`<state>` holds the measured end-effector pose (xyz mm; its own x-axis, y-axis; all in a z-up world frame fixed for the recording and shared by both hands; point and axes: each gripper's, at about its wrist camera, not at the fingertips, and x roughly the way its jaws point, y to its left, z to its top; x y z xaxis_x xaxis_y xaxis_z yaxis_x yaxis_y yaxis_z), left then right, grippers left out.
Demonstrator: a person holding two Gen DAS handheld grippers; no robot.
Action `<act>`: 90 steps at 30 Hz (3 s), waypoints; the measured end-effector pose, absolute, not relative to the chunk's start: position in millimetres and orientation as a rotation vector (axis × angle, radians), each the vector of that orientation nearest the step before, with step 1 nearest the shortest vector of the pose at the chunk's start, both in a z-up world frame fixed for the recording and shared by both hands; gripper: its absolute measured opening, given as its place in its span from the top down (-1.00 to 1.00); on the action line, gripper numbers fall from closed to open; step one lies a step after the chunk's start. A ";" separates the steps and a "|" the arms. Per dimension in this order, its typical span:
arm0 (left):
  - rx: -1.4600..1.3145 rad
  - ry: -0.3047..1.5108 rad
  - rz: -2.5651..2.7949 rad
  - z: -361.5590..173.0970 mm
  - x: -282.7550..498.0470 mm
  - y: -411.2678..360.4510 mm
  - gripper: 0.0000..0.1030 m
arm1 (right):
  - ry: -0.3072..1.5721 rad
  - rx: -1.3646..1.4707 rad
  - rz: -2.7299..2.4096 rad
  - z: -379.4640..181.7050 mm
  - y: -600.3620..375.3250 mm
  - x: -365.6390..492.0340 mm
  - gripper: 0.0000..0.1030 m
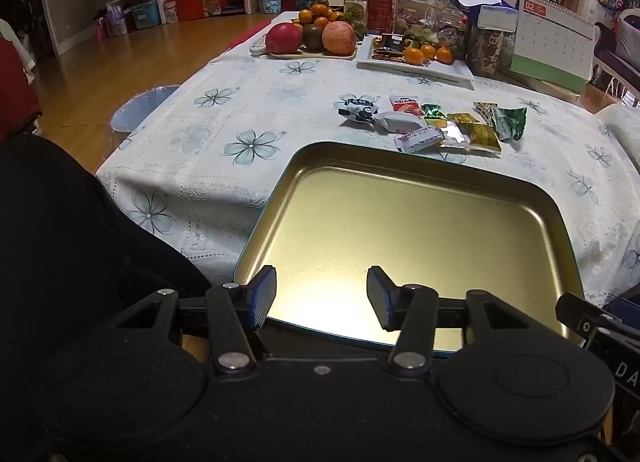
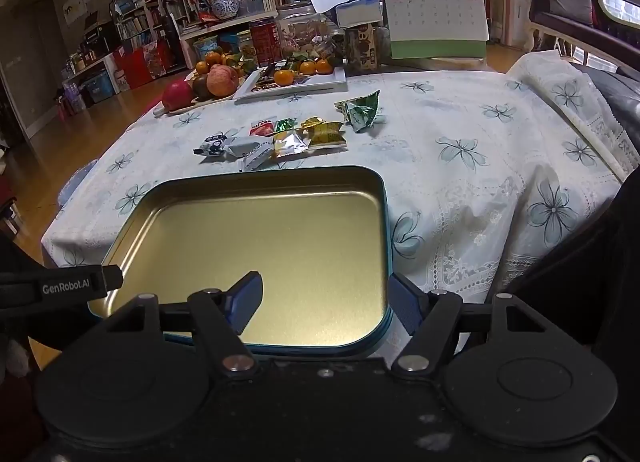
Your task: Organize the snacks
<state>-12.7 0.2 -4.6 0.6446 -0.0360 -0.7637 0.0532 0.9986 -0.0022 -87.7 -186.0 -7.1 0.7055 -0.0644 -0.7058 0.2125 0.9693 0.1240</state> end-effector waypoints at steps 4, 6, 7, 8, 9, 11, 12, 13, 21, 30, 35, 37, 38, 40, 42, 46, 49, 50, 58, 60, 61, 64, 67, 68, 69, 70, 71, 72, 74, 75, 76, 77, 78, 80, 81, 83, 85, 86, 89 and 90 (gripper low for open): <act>0.024 0.876 -0.052 -6.2 -12.7 -0.1 -0.10 | 0.765 0.203 -0.154 -7.3 -186.2 -87.8 -0.40; 0.024 0.876 -0.054 -6.3 -13.1 0.0 -0.10 | 0.765 0.205 -0.153 -7.4 -186.4 -87.9 -0.40; 0.024 0.876 -0.053 -6.3 -13.1 0.3 -0.10 | 0.766 0.203 -0.154 -7.1 -185.7 -87.8 -0.40; 0.024 0.876 -0.052 -6.4 -13.0 0.3 -0.10 | 0.767 0.204 -0.154 -7.1 -185.7 -87.8 -0.40; 0.022 0.877 -0.052 -6.4 -13.0 0.4 -0.10 | 0.766 0.203 -0.153 -7.3 -185.6 -87.8 -0.40; 0.018 0.879 -0.052 -6.6 -12.8 1.2 -0.10 | 0.765 0.202 -0.154 -7.4 -185.3 -87.7 -0.40; 0.018 0.880 -0.052 -6.7 -12.9 1.7 -0.10 | 0.765 0.202 -0.154 -7.4 -185.2 -87.8 -0.40; 0.018 0.881 -0.051 -6.7 -12.9 1.9 -0.10 | 0.766 0.202 -0.154 -7.3 -185.2 -87.6 -0.40; 0.020 0.884 -0.053 -7.5 -13.0 1.3 -0.10 | 0.765 0.206 -0.154 -6.7 -187.0 -89.2 -0.40; 0.020 0.884 -0.051 -7.4 -13.0 1.2 -0.10 | 0.765 0.207 -0.154 -7.6 -185.1 -87.1 -0.40; 0.020 0.884 -0.051 -7.4 -12.9 1.1 -0.10 | 0.766 0.207 -0.153 -7.3 -185.4 -87.3 -0.40; 0.020 0.885 -0.052 -7.4 -13.0 1.1 -0.10 | 0.766 0.207 -0.153 -7.7 -185.0 -86.9 -0.40; 0.020 0.885 -0.051 -7.4 -13.0 1.1 -0.10 | 0.766 0.208 -0.153 -7.4 -185.4 -87.1 -0.40; 0.021 0.885 -0.050 -9.0 -13.8 0.9 -0.10 | 0.766 0.208 -0.153 -7.6 -185.4 -87.0 -0.40; 0.021 0.888 -0.049 -9.8 -14.2 0.9 -0.10 | 0.767 0.206 -0.155 -11.0 -185.6 -88.7 -0.40; 0.021 0.900 -0.047 -11.2 -13.8 1.4 -0.10 | 0.769 0.204 -0.158 -12.6 -188.4 -88.2 -0.40; 0.019 0.910 -0.044 -11.5 -12.9 1.9 -0.10 | 0.784 0.212 -0.162 -8.5 -187.3 -88.4 -0.40; 0.018 0.914 -0.043 -10.9 -12.6 1.9 -0.10 | 0.788 0.214 -0.163 -8.5 -187.1 -87.8 -0.40; 0.022 0.924 0.005 -7.2 -10.3 3.1 -0.10 | 0.794 0.213 -0.179 -7.5 -188.1 -88.3 -0.40; 0.002 0.925 0.013 -3.4 -6.9 6.4 -0.10 | 0.782 0.215 -0.183 -6.0 -189.0 -88.8 -0.41; -0.001 0.924 0.015 -1.6 -5.4 7.7 -0.10 | 0.774 0.220 -0.183 -5.5 -189.6 -88.7 -0.41; 0.003 0.933 0.007 3.1 2.9 8.8 -0.10 | 0.774 0.243 -0.179 -3.9 -192.0 -86.1 -0.41; 0.019 0.935 -0.004 9.7 16.6 8.3 -0.10 | 0.764 0.290 -0.170 -2.3 -197.3 -81.5 -0.41; 0.028 0.931 -0.005 12.6 22.8 8.0 -0.10 | 0.764 0.308 -0.168 -1.4 -199.4 -78.9 -0.41; 0.035 0.926 -0.005 15.4 29.3 7.7 -0.10 | 0.767 0.289 -0.179 0.0 -199.9 -76.8 -0.41; 0.041 0.922 -0.006 18.2 36.3 7.8 -0.10 | 0.762 0.305 -0.175 1.2 -201.8 -74.0 -0.41; 0.045 0.920 -0.006 20.8 44.6 8.2 -0.10 | 0.762 0.310 -0.171 1.9 -203.6 -70.3 -0.41; 0.046 0.919 -0.007 23.1 53.4 9.0 -0.10 | 0.773 0.299 -0.172 3.1 -204.1 -66.2 -0.41; 0.045 0.914 0.000 26.5 70.5 10.6 -0.10 | 0.771 0.286 -0.166 5.8 -206.4 -56.6 -0.41; 0.049 0.908 0.011 27.9 79.1 11.5 -0.10 | 0.773 0.281 -0.165 7.2 -207.6 -51.3 -0.41; 0.050 0.897 0.026 29.0 86.9 12.9 -0.10 | 0.768 0.287 -0.159 9.1 -209.8 -44.5 -0.41; 0.051 0.886 0.039 30.0 94.5 14.3 -0.10 | 0.758 0.280 -0.158 11.5 -211.7 -38.7 -0.41; 0.055 0.874 0.051 30.9 102.7 15.6 -0.10 | 0.761 0.271 -0.160 13.1 -212.8 -32.3 -0.41; 0.058 0.853 0.078 31.4 118.3 18.5 -0.10 | 0.765 0.269 -0.162 16.7 -216.3 -18.3 -0.41; 0.054 0.843 0.095 31.1 125.8 20.4 -0.10 | 0.766 0.270 -0.162 18.5 -218.5 -11.5 -0.41; 0.032 0.819 0.131 29.4 140.4 25.1 -0.10 | 0.762 0.273 -0.162 22.3 -222.3 1.2 -0.41; 0.020 0.812 0.166 23.6 155.8 29.1 -0.10 | 0.760 0.276 -0.162 25.6 -226.8 14.8 -0.41; 0.017 0.813 0.178 19.4 162.0 30.7 -0.10 | 0.759 0.278 -0.162 27.3 -230.1 21.9 -0.41; 0.003 0.834 0.208 3.3 181.2 35.4 -0.10 | 0.761 0.276 -0.161 31.2 -237.0 40.6 -0.41; -0.007 0.846 0.212 -2.6 186.2 37.2 -0.10 | 0.763 0.273 -0.161 32.1 -239.2 46.5 -0.41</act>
<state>186.2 37.2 -2.6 0.6434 0.1832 -0.7433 -0.1891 0.9789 0.0776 46.5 -239.2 32.1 0.7131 -0.0452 -0.6996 0.2420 0.9524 0.1851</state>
